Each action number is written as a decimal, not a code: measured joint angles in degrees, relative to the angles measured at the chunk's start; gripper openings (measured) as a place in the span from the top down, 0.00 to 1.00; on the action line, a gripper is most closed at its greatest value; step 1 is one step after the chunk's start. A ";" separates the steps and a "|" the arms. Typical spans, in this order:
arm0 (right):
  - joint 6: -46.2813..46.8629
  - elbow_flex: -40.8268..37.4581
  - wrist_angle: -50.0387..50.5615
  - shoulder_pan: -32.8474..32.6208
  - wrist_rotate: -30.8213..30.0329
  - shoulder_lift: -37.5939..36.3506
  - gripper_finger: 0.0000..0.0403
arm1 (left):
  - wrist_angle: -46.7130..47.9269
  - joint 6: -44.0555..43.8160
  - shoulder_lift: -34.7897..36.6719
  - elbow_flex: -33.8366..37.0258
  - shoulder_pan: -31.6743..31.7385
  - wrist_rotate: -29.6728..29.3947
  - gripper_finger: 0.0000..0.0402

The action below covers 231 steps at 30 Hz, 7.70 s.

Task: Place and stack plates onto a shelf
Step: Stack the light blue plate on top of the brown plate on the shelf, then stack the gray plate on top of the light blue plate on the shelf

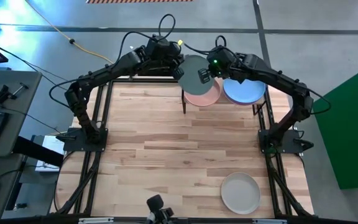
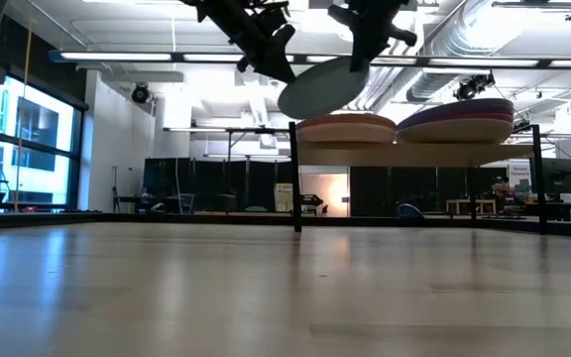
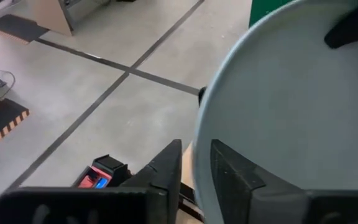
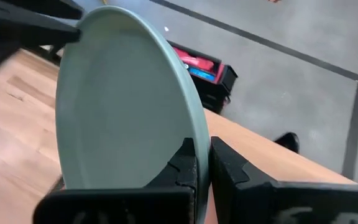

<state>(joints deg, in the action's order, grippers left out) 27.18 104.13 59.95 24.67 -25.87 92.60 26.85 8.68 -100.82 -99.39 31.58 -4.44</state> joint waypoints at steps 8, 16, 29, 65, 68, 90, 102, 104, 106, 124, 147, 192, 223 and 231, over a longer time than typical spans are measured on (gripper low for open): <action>0.74 0.00 2.56 4.98 4.16 -4.65 1.00 | 2.35 -5.18 1.84 -1.60 -0.19 -0.21 0.73; -6.12 0.03 6.31 20.51 28.86 -6.03 1.00 | 6.81 -5.25 5.97 -2.38 -0.54 -0.17 0.74; -14.17 -0.01 11.72 26.58 48.61 -1.35 1.00 | 11.42 -5.82 8.66 -2.40 -0.62 -0.84 0.74; 6.03 -31.24 -18.15 22.37 42.80 -13.23 1.00 | 13.14 -7.05 8.63 -2.40 -0.62 -2.35 0.74; 5.99 -31.24 -18.03 21.00 42.47 -12.06 1.00 | 13.18 -7.05 8.63 -2.40 -0.62 -2.35 0.74; 4.26 -31.24 -15.24 20.15 36.39 -11.55 0.85 | 13.20 -6.98 8.63 -2.38 -0.62 -2.37 0.74; 3.85 -30.52 -16.90 19.44 37.63 -11.53 0.76 | 13.22 -6.69 8.61 -2.38 -0.60 -2.32 0.74; 3.75 -28.71 -15.57 19.45 38.49 -11.53 0.76 | 13.38 -6.03 8.61 -2.38 -0.60 -1.67 0.74; 2.55 -26.13 -12.68 19.45 38.95 -11.59 0.76 | 14.02 -6.02 8.61 -2.38 -0.82 -0.35 0.74; -1.74 -19.05 14.00 -2.16 34.47 -16.02 0.76 | 31.28 -2.49 10.02 5.03 -6.23 1.75 0.74; 17.37 -51.24 -5.80 -43.19 33.02 -24.77 0.76 | 28.20 -13.15 19.54 21.46 -10.85 2.07 0.74; 23.43 -64.00 -21.72 -63.82 31.62 -7.06 0.76 | 28.57 -32.67 19.54 21.48 -29.19 -6.89 0.74; 31.76 -64.06 -17.44 -56.52 29.90 -22.65 1.00 | 28.63 -28.49 19.52 21.46 -26.20 -9.47 0.74; 29.62 -64.10 -20.17 -56.52 29.26 -20.28 1.00 | 28.61 -29.32 19.52 21.46 -25.97 -9.28 0.74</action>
<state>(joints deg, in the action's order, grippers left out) 56.80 40.03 39.78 -31.86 3.39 72.33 55.46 -20.65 -81.30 -77.93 5.61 -13.73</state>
